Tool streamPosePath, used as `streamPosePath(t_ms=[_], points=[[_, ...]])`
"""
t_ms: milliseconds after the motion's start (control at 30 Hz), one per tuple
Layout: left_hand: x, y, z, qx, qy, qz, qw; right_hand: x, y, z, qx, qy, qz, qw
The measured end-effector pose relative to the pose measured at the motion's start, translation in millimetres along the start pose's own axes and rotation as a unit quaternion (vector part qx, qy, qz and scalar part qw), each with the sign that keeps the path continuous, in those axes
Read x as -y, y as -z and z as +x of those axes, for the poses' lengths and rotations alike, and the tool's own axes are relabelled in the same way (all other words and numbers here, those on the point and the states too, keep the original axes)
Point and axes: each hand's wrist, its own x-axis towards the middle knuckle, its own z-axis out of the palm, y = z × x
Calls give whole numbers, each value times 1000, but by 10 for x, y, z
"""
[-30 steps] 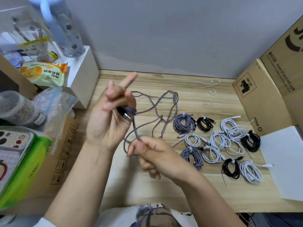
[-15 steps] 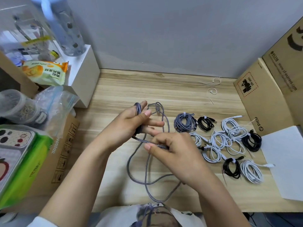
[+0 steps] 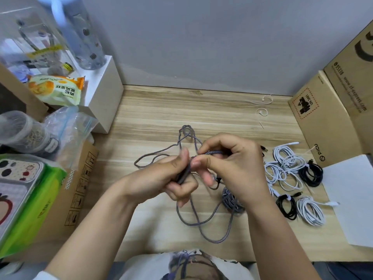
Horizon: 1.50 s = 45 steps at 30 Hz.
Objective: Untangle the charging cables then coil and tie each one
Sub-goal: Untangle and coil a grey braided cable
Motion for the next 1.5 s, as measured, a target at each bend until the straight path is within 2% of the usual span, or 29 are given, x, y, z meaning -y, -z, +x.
streamPosePath(t_ms=[67,133,167,233,367,433,500,533,567,633,667,867,967,1033,1133,1233,1300,1400,1500], points=[[-18,27,-11,77,-44,-117,989,-34,-31,31,26,-22,107,994],[-75,20,-19,144,-113,-234,955,-100,-77,62,42,-104,226,968],[-123,13,-17,151,-141,-286,936,-142,-93,68,58,-149,268,950],[-228,2,-15,91,-195,-342,915,-218,-116,46,105,-205,287,930],[-381,91,6,-60,-274,-419,864,-323,-141,-85,211,-262,256,906],[-401,143,48,-146,-304,-451,826,-317,-172,-156,241,-272,195,911],[-353,169,155,-283,-315,-395,815,-295,-207,-203,242,-241,60,938],[-300,164,213,-339,-304,-335,825,-279,-214,-212,237,-207,-29,949],[-218,148,273,-361,-296,-272,841,-257,-216,-208,232,-168,-121,950],[-96,109,357,-369,-260,-168,876,-230,-187,-204,225,-116,-260,932],[-62,102,373,-368,-240,-138,888,-221,-165,-205,213,-103,-291,927],[22,197,253,-298,-110,6,948,-178,-36,-208,138,-74,-301,941],[26,172,194,-255,-21,157,954,-136,48,-193,96,-75,-266,956],[47,153,167,-243,15,182,953,-107,69,-181,56,-72,-224,970],[53,120,108,-186,41,171,967,-104,75,-145,-6,-63,-102,993],[56,105,16,-37,107,98,989,-89,56,-104,-34,-31,-60,997],[32,130,-33,47,116,28,992,-91,45,-80,-41,-27,-29,998],[-19,178,-86,137,55,-68,987,-72,27,-40,-39,-24,15,999],[-63,136,-67,204,-30,-169,964,-87,-2,-47,23,-59,75,995]])
